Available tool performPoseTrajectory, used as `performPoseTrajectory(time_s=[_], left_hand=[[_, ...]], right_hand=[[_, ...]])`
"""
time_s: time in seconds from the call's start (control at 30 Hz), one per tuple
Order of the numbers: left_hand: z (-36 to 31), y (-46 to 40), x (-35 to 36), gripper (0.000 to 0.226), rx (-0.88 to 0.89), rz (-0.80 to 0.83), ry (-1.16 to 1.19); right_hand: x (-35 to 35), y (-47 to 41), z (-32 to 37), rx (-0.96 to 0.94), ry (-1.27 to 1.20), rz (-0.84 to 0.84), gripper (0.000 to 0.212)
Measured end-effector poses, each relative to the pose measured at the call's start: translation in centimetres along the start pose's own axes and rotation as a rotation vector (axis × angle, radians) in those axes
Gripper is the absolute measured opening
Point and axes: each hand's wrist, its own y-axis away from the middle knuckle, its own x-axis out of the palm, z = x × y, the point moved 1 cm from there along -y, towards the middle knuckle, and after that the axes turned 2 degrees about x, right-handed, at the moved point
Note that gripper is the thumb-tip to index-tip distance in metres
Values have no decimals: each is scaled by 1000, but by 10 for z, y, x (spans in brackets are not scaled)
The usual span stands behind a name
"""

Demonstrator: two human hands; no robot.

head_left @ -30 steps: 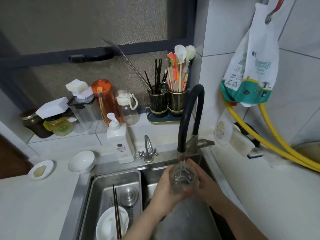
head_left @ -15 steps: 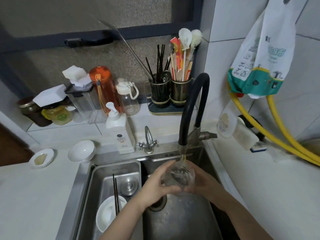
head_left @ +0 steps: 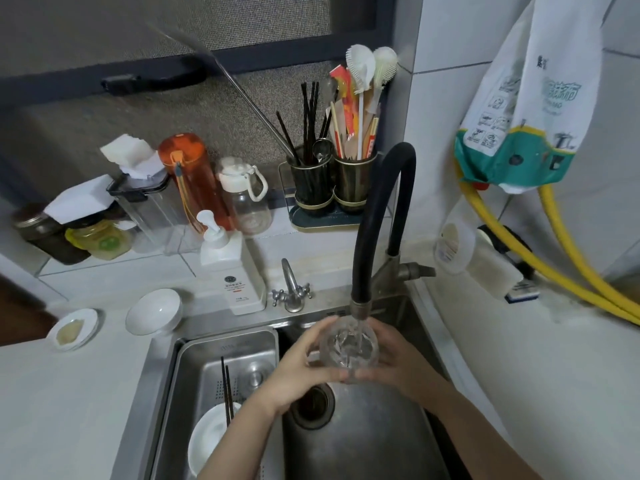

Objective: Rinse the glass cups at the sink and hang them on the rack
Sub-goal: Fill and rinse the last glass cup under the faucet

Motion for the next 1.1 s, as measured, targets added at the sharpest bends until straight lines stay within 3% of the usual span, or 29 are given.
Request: performPoseTrajectory(time_s=[0.1, 0.27, 0.43, 0.53, 0.67, 0.77, 0.87, 0.93, 1.03, 1.1], left_hand=[[-14, -15, 12, 80, -26, 7, 90], [-4, -2, 32, 80, -78, 58, 86], [10, 14, 1, 77, -115, 16, 61], [-1, -4, 7, 71, -69, 9, 69], [-5, -16, 27, 65, -8, -36, 17], [-1, -14, 24, 65, 45, -77, -55], [1, -11, 20, 70, 81, -78, -160], [2, -9, 20, 72, 98, -84, -282], [3, -6, 21, 71, 97, -85, -320], [3, -5, 18, 64, 81, -76, -291]], right_hand=[[-13, -1, -1, 22, -32, -77, 70], [-15, 25, -15, 56, -103, -43, 59], [15, 12, -33, 185, -78, -36, 79], [3, 4, -13, 140, -73, -78, 52], [-13, 10, -8, 130, -228, -89, 48], [-7, -1, -24, 237, -260, -113, 48], [0, -23, -31, 340, -74, -175, 59], [1, -36, -32, 393, 47, -214, 47], [1, -45, -28, 382, 177, -262, 11], [0, -46, -24, 338, 253, -288, 16]])
